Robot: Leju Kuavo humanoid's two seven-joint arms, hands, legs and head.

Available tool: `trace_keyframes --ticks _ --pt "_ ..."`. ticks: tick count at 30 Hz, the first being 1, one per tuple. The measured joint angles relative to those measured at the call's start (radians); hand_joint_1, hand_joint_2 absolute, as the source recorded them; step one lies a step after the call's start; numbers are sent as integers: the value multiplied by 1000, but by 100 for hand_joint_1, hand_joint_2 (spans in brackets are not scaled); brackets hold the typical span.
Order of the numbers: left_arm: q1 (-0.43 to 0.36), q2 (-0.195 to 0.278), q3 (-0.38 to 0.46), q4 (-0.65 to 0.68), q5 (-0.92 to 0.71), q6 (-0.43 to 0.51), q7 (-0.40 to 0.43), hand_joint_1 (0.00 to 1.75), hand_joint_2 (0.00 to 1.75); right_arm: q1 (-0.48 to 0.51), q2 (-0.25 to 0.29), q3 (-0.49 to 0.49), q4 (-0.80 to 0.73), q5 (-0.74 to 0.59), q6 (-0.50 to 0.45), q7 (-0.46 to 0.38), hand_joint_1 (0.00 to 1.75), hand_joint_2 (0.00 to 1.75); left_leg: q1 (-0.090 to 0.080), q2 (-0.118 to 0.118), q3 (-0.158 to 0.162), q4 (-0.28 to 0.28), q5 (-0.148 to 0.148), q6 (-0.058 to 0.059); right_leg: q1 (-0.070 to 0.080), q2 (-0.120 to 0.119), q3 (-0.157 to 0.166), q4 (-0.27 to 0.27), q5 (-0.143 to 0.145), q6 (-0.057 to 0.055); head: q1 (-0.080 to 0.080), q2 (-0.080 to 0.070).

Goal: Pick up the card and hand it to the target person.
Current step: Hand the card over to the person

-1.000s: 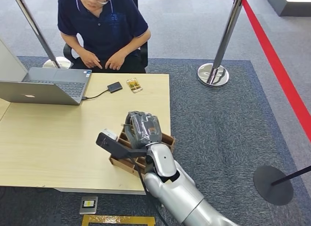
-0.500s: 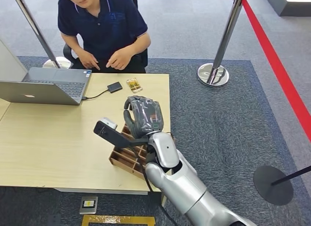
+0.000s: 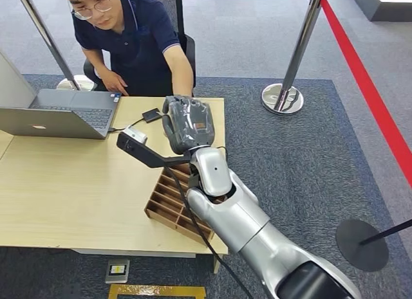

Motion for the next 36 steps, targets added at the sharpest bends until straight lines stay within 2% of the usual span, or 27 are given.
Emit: trace_keyframes --ticks 1,3,6,7,8,10,12,15,19,23,32,36 --pt "0 0 0 0 0 0 2 0 0 -10 4 0 13 1 -1 4 130 175 0 0 0 0 0 0 0 0 0 0 0 0 0 0" --pt "0 0 0 0 0 1 3 0 0 -25 10 3 35 -1 0 14 112 175 0 0 0 0 0 0 0 0 0 0 0 0 0 0" --pt "-1 0 0 0 1 0 3 0 0 -43 16 15 68 -11 5 35 31 175 0 0 0 0 0 0 0 0 0 0 0 0 0 0" --pt "-1 0 0 0 2 0 3 0 0 -47 17 21 79 -16 7 40 10 175 0 0 0 0 0 0 0 0 0 0 0 0 0 0" --pt "-1 0 0 0 2 0 4 0 0 -50 18 26 89 -19 10 45 1 175 0 0 0 0 0 0 0 0 0 0 0 0 0 0" --pt "-1 0 0 0 2 0 5 0 0 -53 20 37 108 -24 14 50 14 175 0 0 0 0 0 0 0 0 0 0 0 0 0 0" --pt "-1 0 0 0 3 1 10 0 0 -53 21 49 123 -34 21 55 18 175 0 0 0 0 0 0 0 0 0 0 0 0 0 0" --pt "-1 0 0 0 4 1 16 0 0 -55 22 70 141 -52 30 63 0 175 0 0 -1 0 0 0 0 0 0 0 0 0 0 0" --pt "0 0 0 0 5 1 9 0 0 -59 23 95 166 -58 33 77 0 175 0 0 -1 0 0 0 0 0 0 0 0 0 0 0" --pt "0 0 0 0 9 1 1 0 0 -62 25 111 190 -66 25 83 0 0 0 0 -1 0 0 0 0 0 0 0 0 0 0 0" --pt "0 -2 0 0 19 1 3 0 0 -68 24 118 219 -75 -71 58 0 0 0 0 -1 0 0 0 0 0 -1 0 0 0 0 0" --pt "0 -4 2 0 25 9 4 0 0 -58 2 91 211 -55 -140 43 0 0 0 0 -1 0 0 0 0 0 -1 0 0 0 0 0"
